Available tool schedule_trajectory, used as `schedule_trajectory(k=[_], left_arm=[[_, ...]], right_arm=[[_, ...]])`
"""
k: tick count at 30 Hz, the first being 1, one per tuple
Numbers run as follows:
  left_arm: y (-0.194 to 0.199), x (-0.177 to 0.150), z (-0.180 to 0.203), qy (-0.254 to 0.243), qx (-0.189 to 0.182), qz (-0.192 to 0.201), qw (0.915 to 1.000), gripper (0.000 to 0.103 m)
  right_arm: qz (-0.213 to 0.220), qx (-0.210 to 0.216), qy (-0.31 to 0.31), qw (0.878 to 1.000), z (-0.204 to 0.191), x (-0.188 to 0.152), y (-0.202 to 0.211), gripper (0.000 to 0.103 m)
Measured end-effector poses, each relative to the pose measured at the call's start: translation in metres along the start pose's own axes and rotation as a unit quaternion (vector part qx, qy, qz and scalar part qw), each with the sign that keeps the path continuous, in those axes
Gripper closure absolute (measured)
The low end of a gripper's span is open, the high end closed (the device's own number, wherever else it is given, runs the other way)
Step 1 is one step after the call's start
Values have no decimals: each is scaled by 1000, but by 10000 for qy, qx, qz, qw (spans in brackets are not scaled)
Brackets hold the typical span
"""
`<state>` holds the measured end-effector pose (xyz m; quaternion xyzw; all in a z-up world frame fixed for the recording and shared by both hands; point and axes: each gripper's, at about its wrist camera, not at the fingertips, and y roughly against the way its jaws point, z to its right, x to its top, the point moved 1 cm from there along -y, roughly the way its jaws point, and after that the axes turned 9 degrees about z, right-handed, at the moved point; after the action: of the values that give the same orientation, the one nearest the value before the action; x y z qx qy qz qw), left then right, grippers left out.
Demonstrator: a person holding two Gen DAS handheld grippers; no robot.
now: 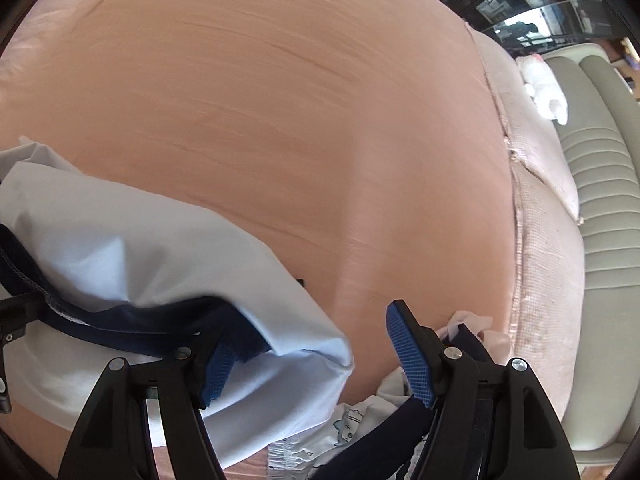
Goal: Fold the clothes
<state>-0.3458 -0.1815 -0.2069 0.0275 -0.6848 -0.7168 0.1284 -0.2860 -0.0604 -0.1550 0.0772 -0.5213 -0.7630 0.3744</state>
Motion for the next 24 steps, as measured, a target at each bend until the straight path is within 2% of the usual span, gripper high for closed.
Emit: schedule_trajectory(k=[4,7,10,16,20,24], left_arm=[[10,3,-7,277,66,156,9995,0],[18,13,-9,672,-168,311,9971,0],[16,25,4,546,-84,282,9981,0],[-2,31,25,256,27,38,9997,0],[-6,32,22,221,95,-55,9997,0],[0,31,25,-167,256,-268,9992,0]], right_arm=[[80,-304,-16,9995,3,-10,5,32],[97,-228,-281,9993,11,-2,12,32],[151,-207,-510,9984,11,-2,24,32],[193,-498,-689,9962,15,-2,24,32],[218,-712,-632,9952,21,-3,22,30],[299,-989,-409,9938,27,0,19,27]])
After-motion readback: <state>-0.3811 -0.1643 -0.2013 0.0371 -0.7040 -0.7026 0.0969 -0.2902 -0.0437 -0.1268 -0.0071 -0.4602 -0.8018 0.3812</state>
